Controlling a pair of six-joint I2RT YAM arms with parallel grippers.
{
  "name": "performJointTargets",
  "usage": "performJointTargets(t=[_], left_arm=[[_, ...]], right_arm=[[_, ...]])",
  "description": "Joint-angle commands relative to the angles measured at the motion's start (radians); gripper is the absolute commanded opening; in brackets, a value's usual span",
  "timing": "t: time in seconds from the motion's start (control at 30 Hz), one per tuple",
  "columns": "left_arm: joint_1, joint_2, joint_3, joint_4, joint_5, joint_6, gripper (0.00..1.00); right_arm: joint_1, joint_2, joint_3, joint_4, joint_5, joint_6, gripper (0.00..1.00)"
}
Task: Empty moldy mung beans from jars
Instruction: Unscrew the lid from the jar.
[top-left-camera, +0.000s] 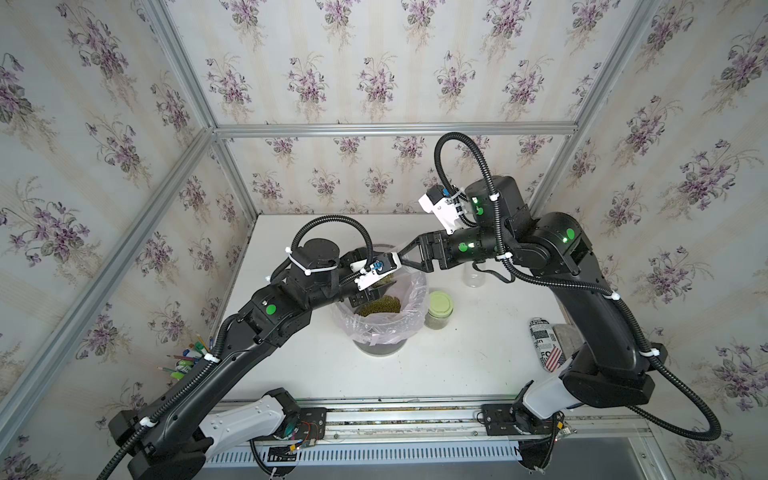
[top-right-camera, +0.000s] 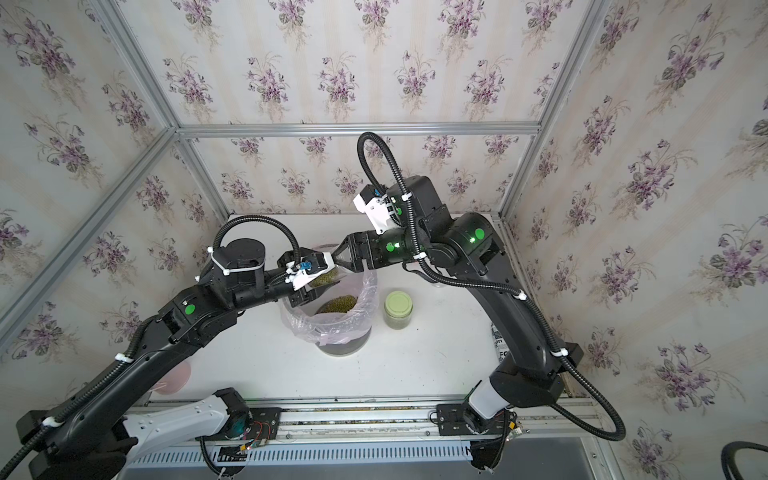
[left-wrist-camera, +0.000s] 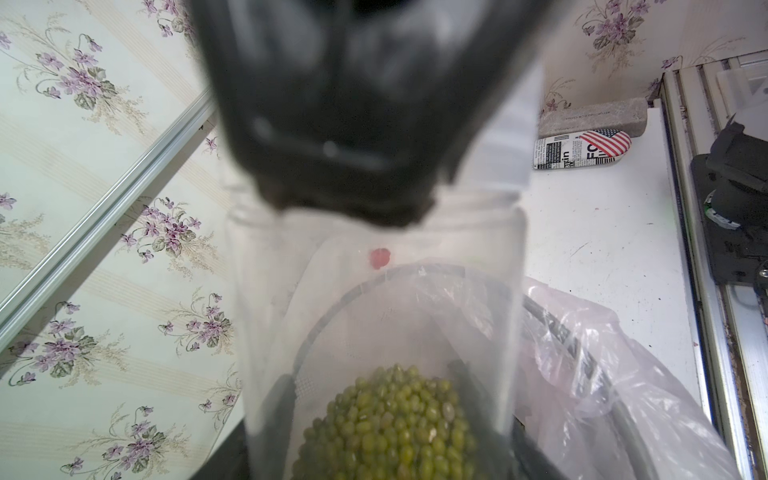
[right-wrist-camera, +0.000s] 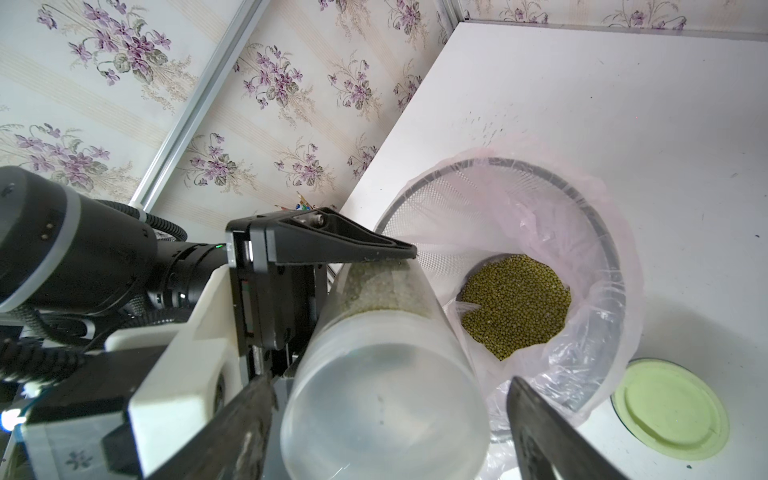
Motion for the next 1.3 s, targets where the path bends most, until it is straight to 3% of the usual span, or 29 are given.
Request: performJointTargets(t=[0.0, 0.9, 1.27], left_arm=[[0.000, 0.001, 0.006, 0.034, -0.001, 0.013, 0.53], [-0.001, -0.005, -0.005, 0.040, -0.023, 0.016, 0.53], [0.000, -0.005, -0.003, 0.041, -0.015, 0.013, 0.53]], right_arm=[[0.001, -0.008, 0.003, 0.008, -0.002, 0.001, 0.84], [0.001, -0.032, -0.054, 0.031, -0.011, -0.003, 0.68], [0.001, -0.039, -0.072, 0.055, -0.015, -0.003, 0.68]])
